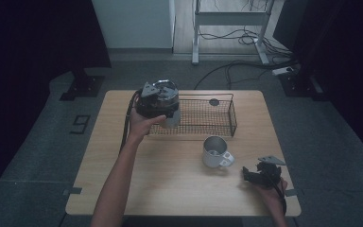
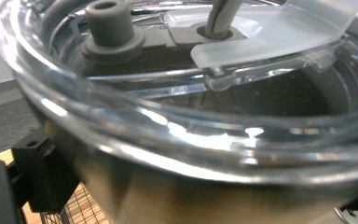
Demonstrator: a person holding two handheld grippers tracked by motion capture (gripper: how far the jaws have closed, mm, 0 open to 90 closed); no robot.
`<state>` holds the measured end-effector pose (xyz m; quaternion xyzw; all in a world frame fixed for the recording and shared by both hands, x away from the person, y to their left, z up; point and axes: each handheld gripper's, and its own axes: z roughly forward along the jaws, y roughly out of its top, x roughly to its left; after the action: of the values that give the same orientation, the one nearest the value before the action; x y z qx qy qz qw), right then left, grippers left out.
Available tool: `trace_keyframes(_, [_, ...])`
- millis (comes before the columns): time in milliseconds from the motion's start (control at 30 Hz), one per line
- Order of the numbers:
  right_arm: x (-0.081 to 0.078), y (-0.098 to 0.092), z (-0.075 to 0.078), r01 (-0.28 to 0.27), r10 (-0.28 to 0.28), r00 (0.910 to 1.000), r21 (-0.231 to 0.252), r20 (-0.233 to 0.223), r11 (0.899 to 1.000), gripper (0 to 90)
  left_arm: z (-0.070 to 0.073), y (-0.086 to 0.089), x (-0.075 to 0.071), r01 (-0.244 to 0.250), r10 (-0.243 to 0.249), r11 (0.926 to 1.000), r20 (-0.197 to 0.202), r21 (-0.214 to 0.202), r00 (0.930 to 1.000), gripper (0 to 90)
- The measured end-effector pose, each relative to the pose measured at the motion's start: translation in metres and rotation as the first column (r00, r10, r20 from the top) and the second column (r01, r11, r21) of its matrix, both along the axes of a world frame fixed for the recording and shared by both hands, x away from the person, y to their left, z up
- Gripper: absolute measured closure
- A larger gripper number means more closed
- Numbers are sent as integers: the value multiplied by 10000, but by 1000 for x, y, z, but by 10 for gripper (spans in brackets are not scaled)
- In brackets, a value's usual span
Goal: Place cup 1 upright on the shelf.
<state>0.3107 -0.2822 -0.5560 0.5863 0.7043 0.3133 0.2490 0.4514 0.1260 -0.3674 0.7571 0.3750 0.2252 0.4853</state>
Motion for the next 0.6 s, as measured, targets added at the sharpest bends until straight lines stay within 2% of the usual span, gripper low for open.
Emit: trace_keyframes(600, [0,0,0,23,-23,10000,6,-5,10000,87,-6,-2,20,-277,280,9995,-206,117,9994,43])
